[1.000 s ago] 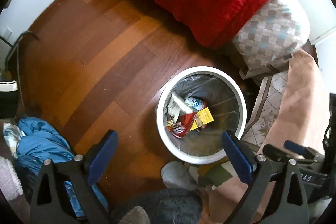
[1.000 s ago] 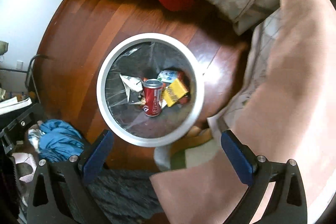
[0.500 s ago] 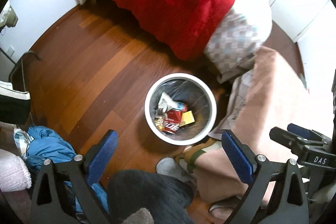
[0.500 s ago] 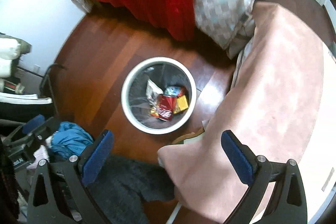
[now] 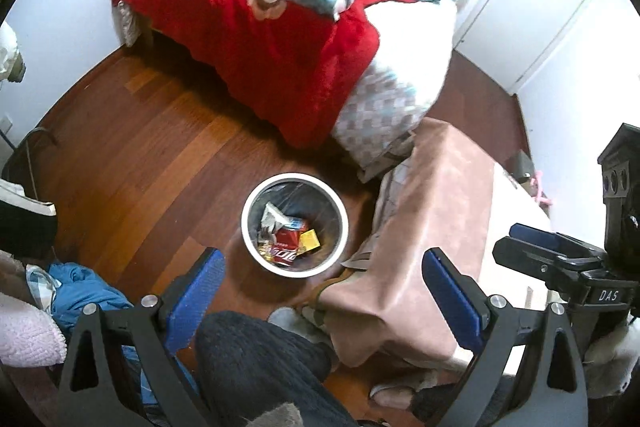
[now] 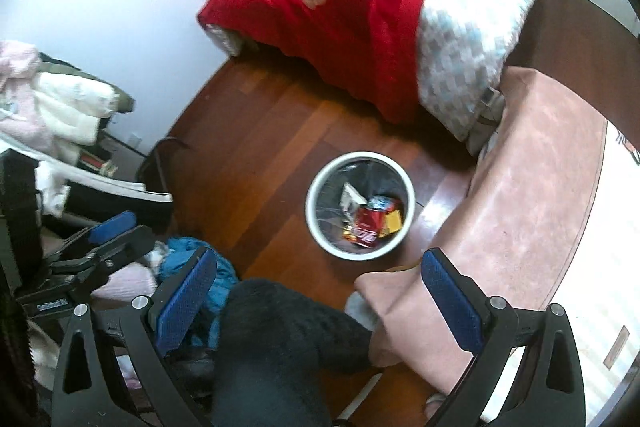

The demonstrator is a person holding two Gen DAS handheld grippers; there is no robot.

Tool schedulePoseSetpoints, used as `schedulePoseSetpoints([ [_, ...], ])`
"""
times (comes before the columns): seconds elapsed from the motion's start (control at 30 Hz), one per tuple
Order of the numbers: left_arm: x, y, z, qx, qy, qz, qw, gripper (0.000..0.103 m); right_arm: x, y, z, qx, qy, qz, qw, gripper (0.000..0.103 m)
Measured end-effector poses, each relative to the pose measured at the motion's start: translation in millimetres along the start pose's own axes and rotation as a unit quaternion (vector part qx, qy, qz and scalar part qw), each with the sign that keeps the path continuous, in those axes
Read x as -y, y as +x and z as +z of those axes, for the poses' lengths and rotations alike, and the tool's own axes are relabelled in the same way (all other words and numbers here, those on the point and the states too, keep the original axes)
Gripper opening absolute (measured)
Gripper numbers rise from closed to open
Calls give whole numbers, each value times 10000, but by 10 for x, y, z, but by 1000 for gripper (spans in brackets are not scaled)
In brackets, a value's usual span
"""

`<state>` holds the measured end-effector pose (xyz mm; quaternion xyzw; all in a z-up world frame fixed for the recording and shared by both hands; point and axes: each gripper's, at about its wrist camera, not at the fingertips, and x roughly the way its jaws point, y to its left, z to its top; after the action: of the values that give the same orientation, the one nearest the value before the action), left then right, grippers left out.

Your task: Collect trash

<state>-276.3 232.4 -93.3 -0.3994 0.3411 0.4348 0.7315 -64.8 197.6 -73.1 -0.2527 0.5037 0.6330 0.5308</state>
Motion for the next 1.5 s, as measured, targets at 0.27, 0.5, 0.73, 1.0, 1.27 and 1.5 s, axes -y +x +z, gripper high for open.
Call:
schedulePoseSetpoints([
  [0.27,93,-316,11,142,26,-215,9997,101,-197,-339,-11,89,-210,230,9995,103],
  [0.5,127,-421,-4,117,35,-250,9996,101,-255,-405,-18,53,-270,323,9991,103],
  [0.73,119,-425,-17,123,-10,-263,9996,101,-263,-352,-1,-47,-332,305,9990,103],
  [1.0,100,-414,-21,97,-69,-242,9996,103,-216,-283,21,-114,-276,245,9993,103],
  [1.27,106,-338,-33,-24,-121,-217,9997,103,-155,-219,39,-170,-209,183,9995,103],
  [1.5,104,-284,-18,-87,-112,-208,9997,103,-106,-186,51,-207,-169,189,9995,103],
])
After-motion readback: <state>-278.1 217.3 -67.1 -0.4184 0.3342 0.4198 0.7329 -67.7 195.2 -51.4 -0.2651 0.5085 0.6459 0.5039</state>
